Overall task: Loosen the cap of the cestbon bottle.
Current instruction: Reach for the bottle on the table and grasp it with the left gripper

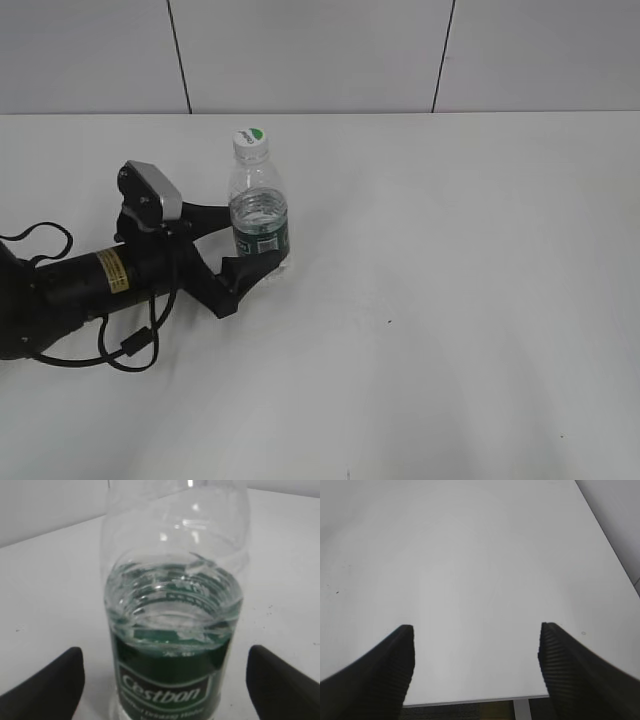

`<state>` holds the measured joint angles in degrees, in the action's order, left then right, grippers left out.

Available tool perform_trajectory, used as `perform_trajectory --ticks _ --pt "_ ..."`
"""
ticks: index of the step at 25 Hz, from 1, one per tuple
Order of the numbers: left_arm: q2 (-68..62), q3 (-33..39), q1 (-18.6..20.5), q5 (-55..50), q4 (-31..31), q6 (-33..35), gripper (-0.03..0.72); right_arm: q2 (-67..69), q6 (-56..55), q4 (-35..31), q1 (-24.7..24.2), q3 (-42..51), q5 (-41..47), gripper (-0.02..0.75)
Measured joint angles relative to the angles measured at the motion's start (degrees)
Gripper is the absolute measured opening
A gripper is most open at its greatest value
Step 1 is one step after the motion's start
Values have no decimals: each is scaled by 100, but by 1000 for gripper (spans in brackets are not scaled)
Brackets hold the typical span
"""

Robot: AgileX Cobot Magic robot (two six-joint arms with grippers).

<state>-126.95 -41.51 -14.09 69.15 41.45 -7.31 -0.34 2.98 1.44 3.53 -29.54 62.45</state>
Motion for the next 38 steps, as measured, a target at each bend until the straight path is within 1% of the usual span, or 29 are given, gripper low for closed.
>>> perform_trajectory --ticks 3,6,11,16,26,38 --pt "-14 -183 -124 -5 12 -253 593 0 0 0 0 0 0 589" --pt "-110 -433 -195 14 14 -361 593 0 0 0 0 0 0 589" --pt "-287 -702 -208 3 7 -449 593 0 0 0 0 0 0 589" --pt "-312 -720 -208 3 -125 -466 588 0 0 0 0 0 0 589" --pt "-500 -904 -280 3 -149 -466 585 0 0 0 0 0 0 589" --pt "-509 -948 -300 3 -355 -468 582 0 0 0 0 0 0 589"
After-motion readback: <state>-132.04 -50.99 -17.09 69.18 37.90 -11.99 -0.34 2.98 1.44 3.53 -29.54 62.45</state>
